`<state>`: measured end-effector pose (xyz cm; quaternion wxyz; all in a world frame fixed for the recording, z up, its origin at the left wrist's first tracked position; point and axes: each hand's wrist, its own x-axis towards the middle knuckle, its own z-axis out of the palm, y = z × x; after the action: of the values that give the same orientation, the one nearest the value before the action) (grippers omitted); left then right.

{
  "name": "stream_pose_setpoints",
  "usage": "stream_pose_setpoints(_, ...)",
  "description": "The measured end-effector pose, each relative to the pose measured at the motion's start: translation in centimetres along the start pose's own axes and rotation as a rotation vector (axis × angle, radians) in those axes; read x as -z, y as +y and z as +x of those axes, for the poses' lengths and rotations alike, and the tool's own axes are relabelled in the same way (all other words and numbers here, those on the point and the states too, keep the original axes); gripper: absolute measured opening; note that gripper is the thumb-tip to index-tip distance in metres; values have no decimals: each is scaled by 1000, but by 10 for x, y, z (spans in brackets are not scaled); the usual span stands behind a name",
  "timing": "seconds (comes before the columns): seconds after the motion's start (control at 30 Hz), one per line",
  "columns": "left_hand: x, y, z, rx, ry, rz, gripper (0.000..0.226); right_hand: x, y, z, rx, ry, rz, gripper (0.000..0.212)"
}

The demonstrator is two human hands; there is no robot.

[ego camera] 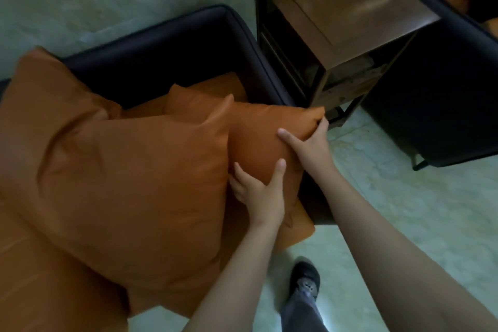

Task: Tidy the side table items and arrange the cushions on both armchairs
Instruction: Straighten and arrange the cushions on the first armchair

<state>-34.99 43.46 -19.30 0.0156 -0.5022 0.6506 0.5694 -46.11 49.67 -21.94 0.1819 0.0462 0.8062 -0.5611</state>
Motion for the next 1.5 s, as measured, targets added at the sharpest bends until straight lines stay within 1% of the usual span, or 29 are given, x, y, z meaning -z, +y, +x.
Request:
stream_pose_setpoints(0.07,-11,7,6,75,39,-109,114,3,-2,1,25,13,-11,95)
stream_pose_setpoints(0.13,-17,12,9,133,48,-156,127,6,-4,-5,59,19,5,81)
stream_pose_setpoints(0.23,-16,1,15,201,78,-298,136,12,-2,-30,87,20,23,75)
stream_pose_setpoints(0.27,-16,-6,16,225,65,-371,139,15,1,-43,93,24,32,74)
stream_pose_setpoints(0.33,-17,-19,12,237,7,-442,145,23,10,-73,105,42,47,63)
stream_pose_setpoints(0.4,-19,-26,10,180,-53,-444,141,32,19,-98,114,85,52,52)
stream_pose_setpoints(0.47,-18,-26,14,128,-78,-427,130,36,28,-111,121,129,83,45)
stream_pose_setpoints(0.53,-12,-26,22,109,-119,-440,121,36,35,-113,143,128,78,41)
stream_pose_setpoints(0.63,-6,-30,26,159,-194,-442,118,32,45,-107,153,68,-23,45)
stream_pose_setpoints(0.7,-5,-36,21,203,-182,-391,108,34,57,-106,112,-43,-111,53)
stream_pose_setpoints(0.73,-5,-41,17,201,-166,-369,107,37,63,-107,69,-122,-154,63)
stream_pose_setpoints(0.8,-8,-47,7,171,-172,-351,123,46,73,-112,-12,-244,-195,80)
stream_pose_setpoints(0.83,-11,-48,3,150,-171,-329,132,50,74,-113,-29,-262,-190,84)
stream_pose_setpoints(0.87,-15,-47,1,137,-156,-294,139,53,74,-113,-33,-262,-176,85)
stream_pose_setpoints(0.93,-23,-46,2,143,-122,-218,145,53,71,-107,-34,-264,-166,81)
stream_pose_setpoints(1.0,-30,-46,6,151,-90,-149,140,46,67,-96,-19,-283,-262,79)
stream_pose_setpoints(1.1,-34,-54,12,108,-32,-85,126,33,64,-88,0,-299,-396,85)
stream_pose_setpoints(1.2,-35,-62,10,34,0,-30,119,33,69,-90,39,-289,-466,79)
stream_pose_setpoints(1.3,-35,-70,2,-3,30,40,116,39,77,-97,53,-282,-463,74)
stream_pose_setpoints(1.43,-35,-77,-9,6,17,92,118,46,86,-110,83,-275,-427,73)
stream_pose_setpoints(1.5,-37,-77,-10,9,17,99,118,48,87,-112,70,-271,-405,74)
